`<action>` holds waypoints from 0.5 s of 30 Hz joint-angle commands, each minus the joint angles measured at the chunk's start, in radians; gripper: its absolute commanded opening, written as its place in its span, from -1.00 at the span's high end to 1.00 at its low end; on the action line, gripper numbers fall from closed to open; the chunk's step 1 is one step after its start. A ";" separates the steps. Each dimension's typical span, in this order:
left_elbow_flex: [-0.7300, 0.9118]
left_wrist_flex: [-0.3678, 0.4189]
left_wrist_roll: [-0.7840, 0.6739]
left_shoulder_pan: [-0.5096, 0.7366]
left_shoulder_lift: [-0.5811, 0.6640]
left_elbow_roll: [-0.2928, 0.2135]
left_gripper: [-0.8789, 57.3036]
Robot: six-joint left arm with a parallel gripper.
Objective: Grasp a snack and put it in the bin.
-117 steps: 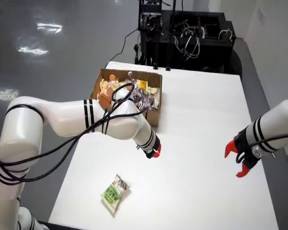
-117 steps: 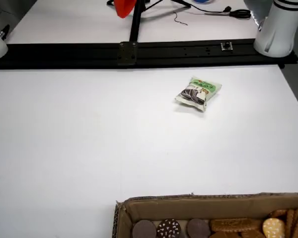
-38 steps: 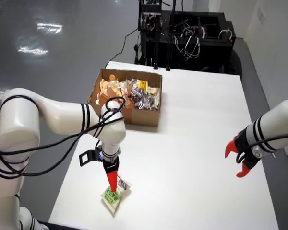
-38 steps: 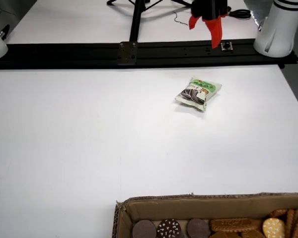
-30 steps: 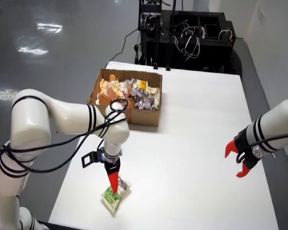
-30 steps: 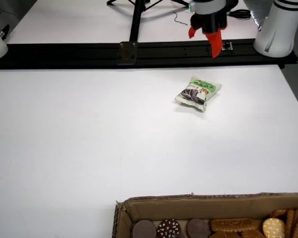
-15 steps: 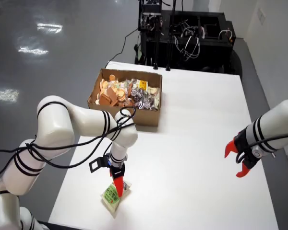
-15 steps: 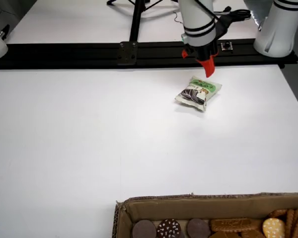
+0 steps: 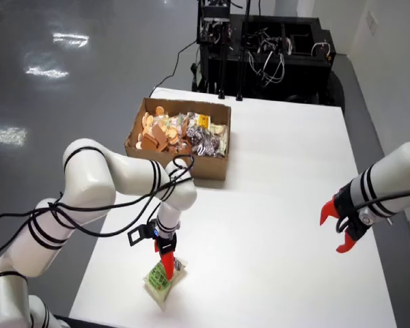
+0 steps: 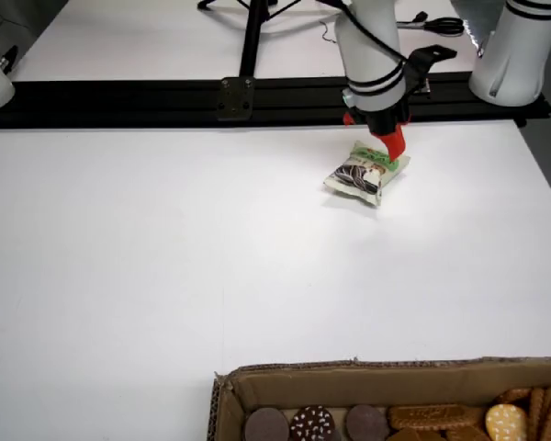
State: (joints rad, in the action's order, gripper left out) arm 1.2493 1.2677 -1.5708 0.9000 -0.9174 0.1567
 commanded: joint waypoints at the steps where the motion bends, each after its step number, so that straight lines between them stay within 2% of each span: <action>1: -0.036 -0.001 0.000 0.001 -0.041 0.003 -0.98; 15: -0.118 0.001 0.000 0.000 -0.129 0.015 -0.98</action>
State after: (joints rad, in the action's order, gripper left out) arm 1.1309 1.2679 -1.5707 0.9002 -1.0433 0.1675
